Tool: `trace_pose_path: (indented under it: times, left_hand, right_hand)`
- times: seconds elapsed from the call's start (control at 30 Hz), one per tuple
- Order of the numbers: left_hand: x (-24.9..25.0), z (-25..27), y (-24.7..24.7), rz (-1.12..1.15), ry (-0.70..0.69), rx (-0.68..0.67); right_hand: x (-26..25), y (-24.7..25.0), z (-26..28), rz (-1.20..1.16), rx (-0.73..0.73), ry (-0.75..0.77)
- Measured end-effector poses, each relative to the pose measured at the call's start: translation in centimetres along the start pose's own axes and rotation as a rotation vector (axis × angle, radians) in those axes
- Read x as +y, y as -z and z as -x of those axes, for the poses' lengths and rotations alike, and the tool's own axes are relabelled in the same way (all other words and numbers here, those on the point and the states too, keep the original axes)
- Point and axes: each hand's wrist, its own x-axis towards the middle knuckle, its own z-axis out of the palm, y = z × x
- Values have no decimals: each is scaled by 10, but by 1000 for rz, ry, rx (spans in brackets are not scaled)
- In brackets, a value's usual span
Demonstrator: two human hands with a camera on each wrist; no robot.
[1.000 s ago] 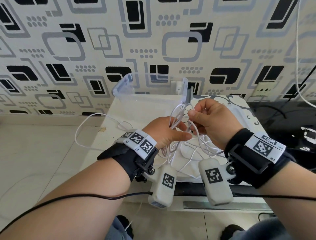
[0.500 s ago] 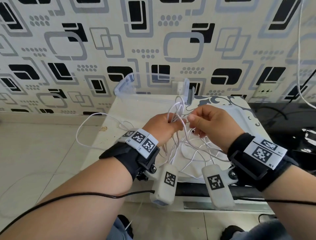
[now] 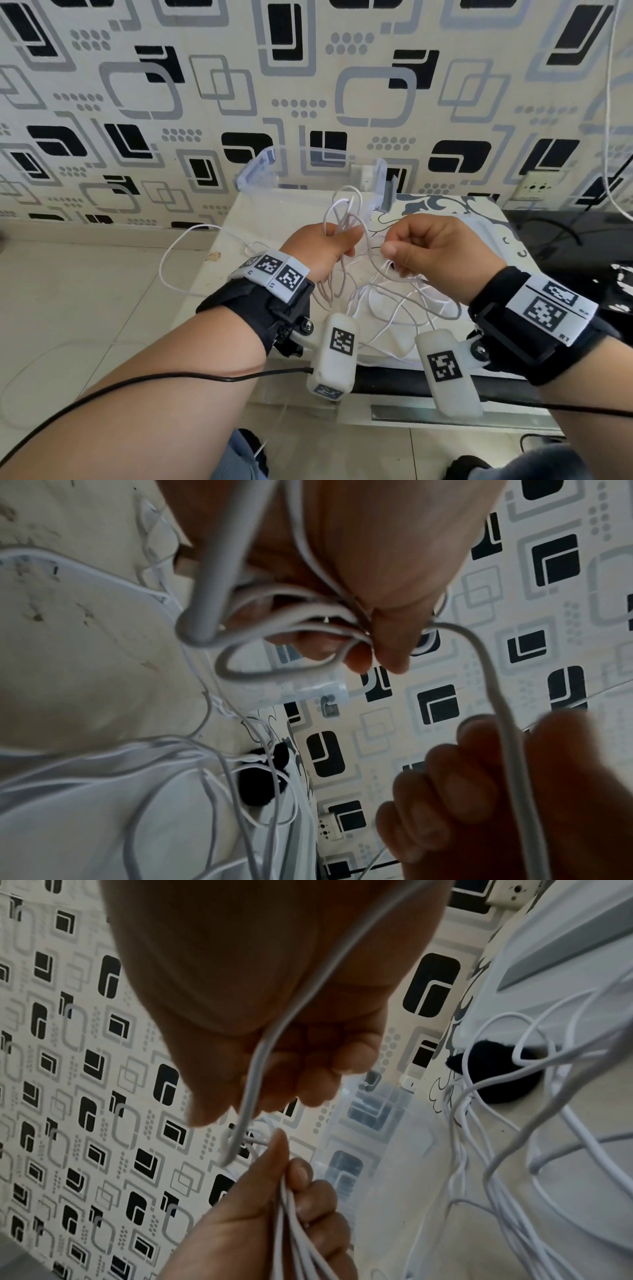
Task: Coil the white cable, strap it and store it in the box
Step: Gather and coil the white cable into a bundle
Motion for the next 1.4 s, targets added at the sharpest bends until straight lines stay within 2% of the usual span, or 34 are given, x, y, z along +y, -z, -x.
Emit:
trace_pose_path:
  times: [0.1, 0.2, 0.33, 0.47, 0.6, 0.77, 0.93, 1.1, 1.3, 1.4]
  left_hand:
    - [0, -1, 1, 20, 21, 53]
    - [-1, -3, 3, 56, 64, 90]
    - [-3, -4, 3, 150, 83, 105]
    - [-8, -8, 3, 279, 118, 33]
    - [-8, -5, 0, 357, 107, -64]
    - [-8, -6, -6, 348, 75, -96]
    - [-10, -9, -8, 447, 124, -106]
    - [-10, -8, -13, 423, 64, -137]
    - [-8, -2, -21, 370, -17, -194]
    - [-7, -2, -23, 337, -29, -182]
  right_hand:
    - [0, -2, 3, 161, -123, 19]
    - [4, -6, 2, 302, -143, 17]
    - [8, -3, -1, 270, 29, -1]
    - [12, 0, -5, 155, 215, -54]
    - [11, -2, -6, -7, 296, -94]
    - [8, -4, -6, -124, 351, -110]
    - [7, -9, -4, -162, 275, -117]
    - [8, -17, -2, -108, 181, -85]
    - [5, -31, 3, 47, 173, -35]
    - [7, -34, 3, 130, 195, -2]
